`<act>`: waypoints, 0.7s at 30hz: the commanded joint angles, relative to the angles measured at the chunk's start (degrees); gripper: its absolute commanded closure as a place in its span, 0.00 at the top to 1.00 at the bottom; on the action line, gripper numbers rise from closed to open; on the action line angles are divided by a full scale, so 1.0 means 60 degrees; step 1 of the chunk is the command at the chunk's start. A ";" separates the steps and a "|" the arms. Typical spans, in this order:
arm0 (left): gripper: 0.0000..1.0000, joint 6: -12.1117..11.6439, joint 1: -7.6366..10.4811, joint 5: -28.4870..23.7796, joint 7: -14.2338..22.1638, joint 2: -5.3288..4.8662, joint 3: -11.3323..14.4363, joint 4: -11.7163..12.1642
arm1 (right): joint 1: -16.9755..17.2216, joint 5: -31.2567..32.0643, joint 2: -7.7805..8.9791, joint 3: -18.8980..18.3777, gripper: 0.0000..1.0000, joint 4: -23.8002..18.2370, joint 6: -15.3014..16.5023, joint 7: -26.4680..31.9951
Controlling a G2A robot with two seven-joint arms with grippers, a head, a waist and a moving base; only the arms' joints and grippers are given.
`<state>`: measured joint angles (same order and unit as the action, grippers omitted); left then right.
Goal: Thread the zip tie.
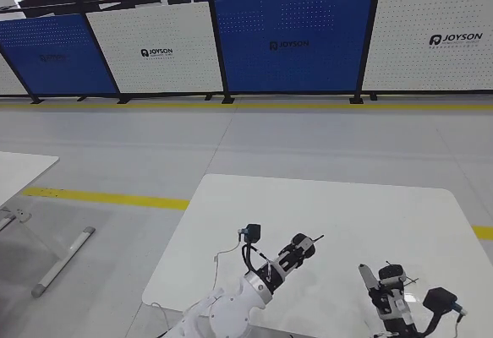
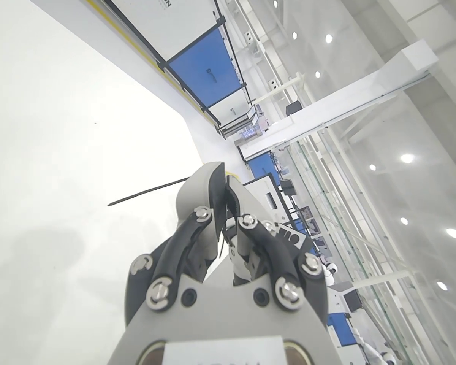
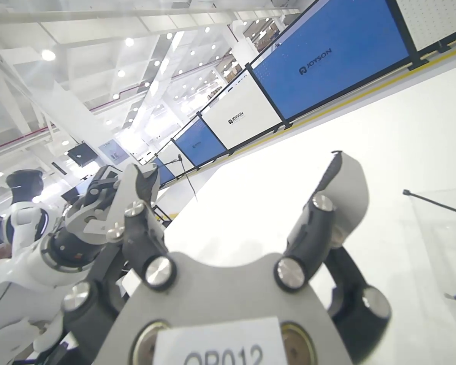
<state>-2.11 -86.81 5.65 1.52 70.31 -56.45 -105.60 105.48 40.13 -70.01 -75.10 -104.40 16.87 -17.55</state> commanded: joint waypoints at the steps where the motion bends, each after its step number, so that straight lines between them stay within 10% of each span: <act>1: 0.00 0.0000 0.0000 -0.0001 0.0000 0.0000 0.0000 0.0000 | -0.0050 -0.0032 -0.0012 0.0061 1.00 0.0006 -0.0073 0.0089; 21: 0.00 0.0990 -0.0026 0.1643 -0.2184 0.0089 -0.0088 0.0300 | -0.0103 -0.3052 -0.0054 -0.1246 1.00 -0.0382 -0.1247 0.0970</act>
<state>3.87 -86.96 16.15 -12.07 70.85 -56.97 -103.78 104.85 21.79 -70.34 -82.59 -106.69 9.25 -11.68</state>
